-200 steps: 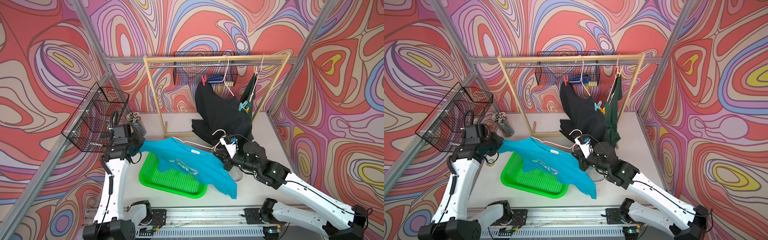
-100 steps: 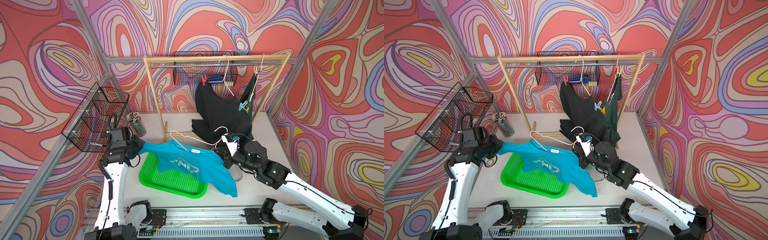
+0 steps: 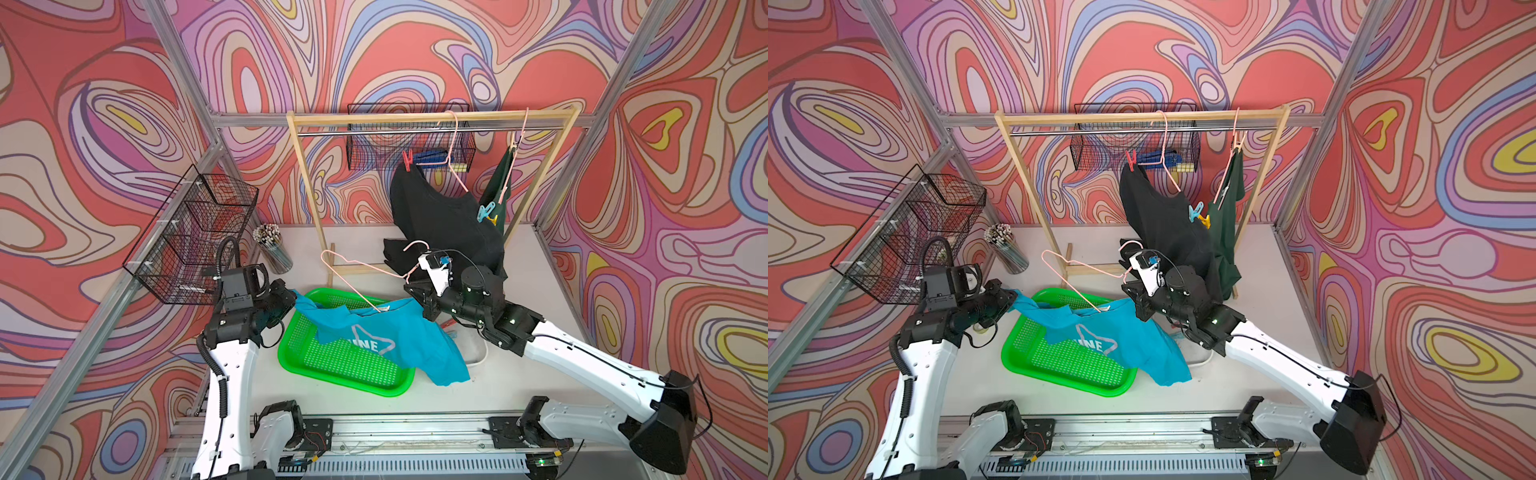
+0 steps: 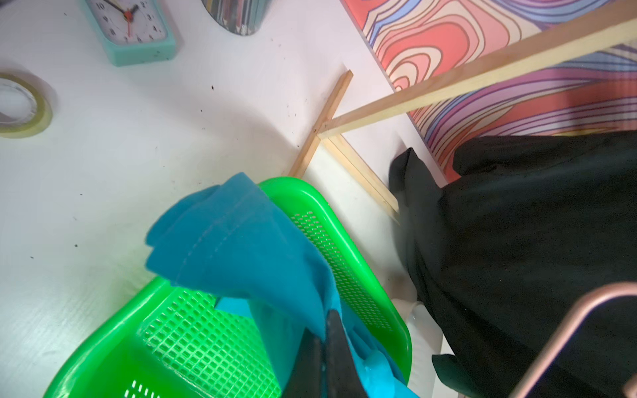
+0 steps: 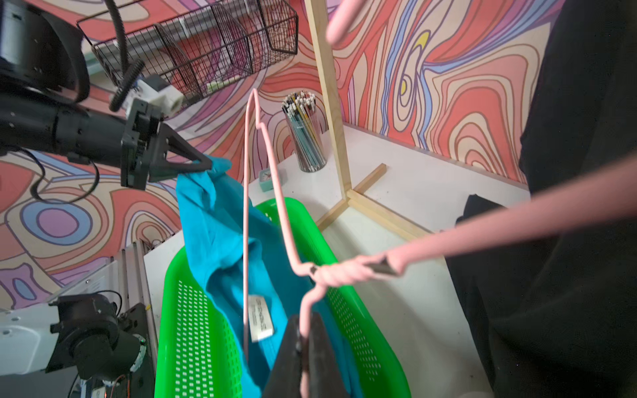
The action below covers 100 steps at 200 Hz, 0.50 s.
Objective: Remove the clothespins securing t-shirts to the hanger
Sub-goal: Remove the T-shirt from the hanger.
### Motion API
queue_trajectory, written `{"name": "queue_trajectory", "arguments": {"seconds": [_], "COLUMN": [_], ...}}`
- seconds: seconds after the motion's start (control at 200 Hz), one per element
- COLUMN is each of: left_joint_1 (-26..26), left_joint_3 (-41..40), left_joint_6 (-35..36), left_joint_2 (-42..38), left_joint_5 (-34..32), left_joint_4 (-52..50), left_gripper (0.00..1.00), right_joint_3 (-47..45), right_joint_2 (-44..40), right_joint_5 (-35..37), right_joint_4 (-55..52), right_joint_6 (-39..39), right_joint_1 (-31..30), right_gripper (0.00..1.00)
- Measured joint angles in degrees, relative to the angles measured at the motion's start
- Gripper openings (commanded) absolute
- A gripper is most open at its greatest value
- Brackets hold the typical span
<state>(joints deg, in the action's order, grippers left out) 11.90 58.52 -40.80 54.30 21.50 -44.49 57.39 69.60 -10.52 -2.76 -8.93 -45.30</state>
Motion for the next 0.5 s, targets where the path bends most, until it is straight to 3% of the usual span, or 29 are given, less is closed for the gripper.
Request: {"name": "queue_trajectory", "arguments": {"seconds": [0.235,0.501], "left_joint_1": [-2.78,-13.00], "left_joint_3": [0.00,-3.17], "left_joint_6": [0.48,-1.86], "left_joint_2": [-0.13,-0.44], "left_joint_5": [2.29,2.84], "left_joint_4": [-0.20,2.73], "left_gripper": [0.00,0.00], "right_joint_3": [4.46,11.02], "right_joint_2": [5.16,9.79], "right_joint_5": [-1.38,-1.88], "right_joint_4": [4.52,7.41], "right_joint_6": [-1.25,-1.62], "right_joint_1": [0.02,0.02], "right_gripper": [0.00,0.00]}}
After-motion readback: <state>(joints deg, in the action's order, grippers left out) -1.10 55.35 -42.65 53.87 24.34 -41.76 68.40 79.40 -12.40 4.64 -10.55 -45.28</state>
